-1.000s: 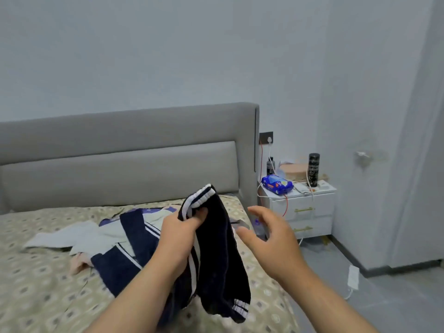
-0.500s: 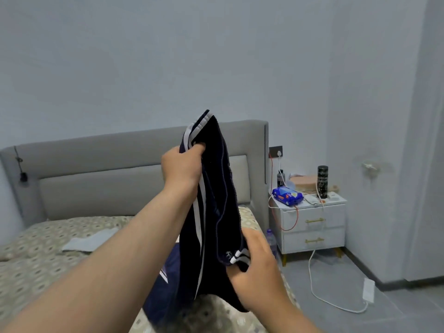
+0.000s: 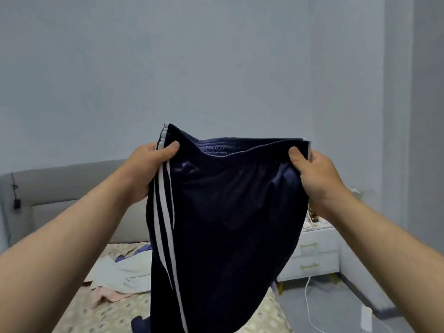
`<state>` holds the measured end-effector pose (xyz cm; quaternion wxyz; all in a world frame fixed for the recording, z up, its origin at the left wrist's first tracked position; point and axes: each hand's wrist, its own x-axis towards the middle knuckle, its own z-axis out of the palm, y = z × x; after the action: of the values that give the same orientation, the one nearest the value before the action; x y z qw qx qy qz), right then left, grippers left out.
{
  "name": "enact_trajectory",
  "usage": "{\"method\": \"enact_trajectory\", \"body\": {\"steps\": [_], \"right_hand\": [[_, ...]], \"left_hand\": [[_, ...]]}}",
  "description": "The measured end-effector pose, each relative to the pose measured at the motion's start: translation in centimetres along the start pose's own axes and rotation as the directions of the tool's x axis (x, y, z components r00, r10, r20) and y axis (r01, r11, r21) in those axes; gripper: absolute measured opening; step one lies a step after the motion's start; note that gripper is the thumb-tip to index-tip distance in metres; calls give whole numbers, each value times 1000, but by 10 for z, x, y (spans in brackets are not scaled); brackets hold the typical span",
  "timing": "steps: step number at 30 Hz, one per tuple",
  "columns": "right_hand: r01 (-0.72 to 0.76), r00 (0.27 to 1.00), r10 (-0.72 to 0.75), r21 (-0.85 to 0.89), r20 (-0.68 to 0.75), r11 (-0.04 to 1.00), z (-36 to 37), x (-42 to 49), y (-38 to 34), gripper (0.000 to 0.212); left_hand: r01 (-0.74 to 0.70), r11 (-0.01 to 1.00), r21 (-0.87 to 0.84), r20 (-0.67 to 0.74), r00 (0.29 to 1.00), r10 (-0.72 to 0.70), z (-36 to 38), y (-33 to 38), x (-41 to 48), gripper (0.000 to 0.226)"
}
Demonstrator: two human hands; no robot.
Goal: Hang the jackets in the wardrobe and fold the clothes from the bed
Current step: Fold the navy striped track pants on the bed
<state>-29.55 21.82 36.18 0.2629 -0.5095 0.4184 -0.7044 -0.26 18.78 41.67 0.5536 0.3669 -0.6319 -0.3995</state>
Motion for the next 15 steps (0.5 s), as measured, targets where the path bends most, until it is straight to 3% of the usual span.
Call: {"method": "enact_trajectory", "body": {"steps": [3, 6, 10, 13, 15], "right_hand": [[-7, 989, -3, 63, 148, 998, -7, 14, -40, 24], [-138, 965, 99, 150, 241, 979, -5, 24, -67, 33], [-369, 913, 333, 126, 236, 921, 13, 35, -72, 25], [-433, 894, 404, 143, 193, 890, 29, 36, -63, 16], [-434, 890, 406, 116, 206, 893, 35, 34, -56, 16]], "left_hand": [[57, 993, -104, 81, 996, -48, -18, 24, 3, 27], [64, 989, -136, 91, 994, -52, -27, 36, 11, 27], [162, 984, -69, 1, 987, -162, -26, 30, 23, 26], [226, 974, 28, -5, 974, -225, -20, 20, 24, 27], [151, 976, 157, 22, 987, -156, -17, 12, 22, 30]]}}
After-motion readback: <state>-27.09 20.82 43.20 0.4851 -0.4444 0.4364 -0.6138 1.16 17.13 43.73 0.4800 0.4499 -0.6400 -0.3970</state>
